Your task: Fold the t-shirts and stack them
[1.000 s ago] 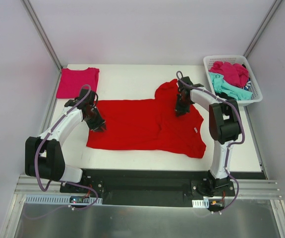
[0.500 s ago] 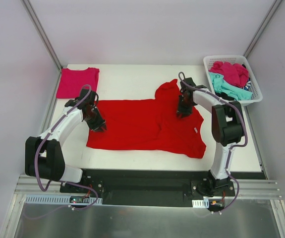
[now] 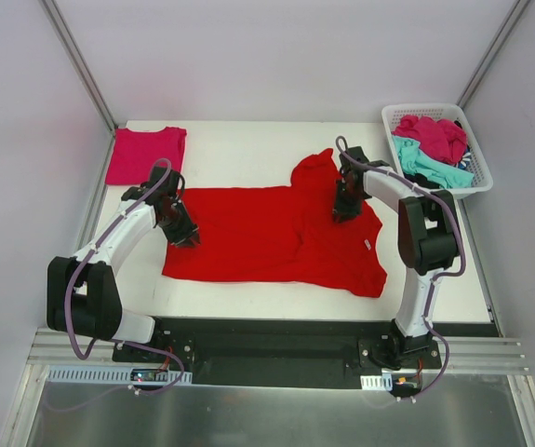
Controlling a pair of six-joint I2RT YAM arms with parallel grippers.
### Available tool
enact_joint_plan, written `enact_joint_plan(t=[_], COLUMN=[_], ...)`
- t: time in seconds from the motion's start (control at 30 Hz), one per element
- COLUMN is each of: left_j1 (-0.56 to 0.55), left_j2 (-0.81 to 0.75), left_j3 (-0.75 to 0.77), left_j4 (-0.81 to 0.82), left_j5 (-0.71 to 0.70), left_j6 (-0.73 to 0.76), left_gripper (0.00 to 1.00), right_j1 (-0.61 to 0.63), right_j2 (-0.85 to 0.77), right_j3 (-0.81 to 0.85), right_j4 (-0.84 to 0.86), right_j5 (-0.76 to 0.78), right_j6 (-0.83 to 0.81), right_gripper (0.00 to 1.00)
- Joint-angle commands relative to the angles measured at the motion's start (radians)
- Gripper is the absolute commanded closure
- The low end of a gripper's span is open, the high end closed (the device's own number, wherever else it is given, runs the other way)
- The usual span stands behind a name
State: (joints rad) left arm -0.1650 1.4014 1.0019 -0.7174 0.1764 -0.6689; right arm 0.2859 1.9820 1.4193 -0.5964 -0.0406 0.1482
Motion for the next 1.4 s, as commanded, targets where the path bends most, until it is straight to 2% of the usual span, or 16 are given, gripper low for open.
enact_joint_plan(t=[0.0,0.2,0.33,0.37,0.8,1.37], left_j1=[-0.010,-0.010,-0.011,-0.011,-0.011,-0.016], left_j2=[0.004,0.002,0.007,0.004,-0.001,0.002], left_j3=[0.037,0.035,0.032,0.032,0.030,0.027], left_j4=[-0.030,-0.034,-0.033,-0.033,-0.034,-0.031], left_j5=[-0.006,-0.012,-0.009,-0.011,-0.009,-0.008], left_j6=[0.006,0.008,0.002,0.005,0.002,0.000], left_gripper=[0.80,0.80,0.80,0.80,0.80,0.80], right_j1=[0.006,0.006,0.006,0.006,-0.014,-0.068], right_j2=[-0.037,-0.032,-0.028,-0.028,-0.060,-0.120], right_j3=[-0.016,-0.033,-0.019,-0.008,0.125,0.035], right_j4=[0.010,0.026,0.015,0.011,-0.095,-0.077], right_j5=[-0.030,-0.035,-0.035,-0.032,0.031,0.096], right_j6=[0.016,0.021,0.022,0.021,-0.018,-0.026], right_gripper=[0.77,0.80,0.98,0.99,0.99,0.99])
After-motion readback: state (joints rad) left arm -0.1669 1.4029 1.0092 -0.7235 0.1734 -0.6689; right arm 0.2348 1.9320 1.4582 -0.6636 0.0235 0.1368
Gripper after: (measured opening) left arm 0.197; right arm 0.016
